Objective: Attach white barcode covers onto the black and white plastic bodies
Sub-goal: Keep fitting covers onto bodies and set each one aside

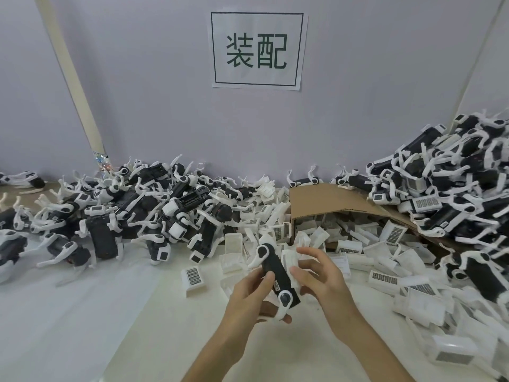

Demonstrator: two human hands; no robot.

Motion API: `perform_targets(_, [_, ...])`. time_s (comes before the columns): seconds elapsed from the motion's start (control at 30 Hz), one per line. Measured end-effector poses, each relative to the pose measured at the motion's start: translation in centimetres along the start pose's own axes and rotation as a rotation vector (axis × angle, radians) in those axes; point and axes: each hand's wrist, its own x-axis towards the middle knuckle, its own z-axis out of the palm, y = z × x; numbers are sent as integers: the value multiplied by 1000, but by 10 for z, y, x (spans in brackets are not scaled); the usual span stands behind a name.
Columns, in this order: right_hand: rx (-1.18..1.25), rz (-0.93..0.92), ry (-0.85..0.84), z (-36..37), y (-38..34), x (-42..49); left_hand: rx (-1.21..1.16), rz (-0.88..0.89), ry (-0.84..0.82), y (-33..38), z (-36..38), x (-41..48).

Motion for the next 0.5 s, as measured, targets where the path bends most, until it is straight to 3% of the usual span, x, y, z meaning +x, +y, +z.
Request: perform_targets(0.5, [-137, -66, -60, -1, 6, 0, 70, 32, -55, -6, -3, 2])
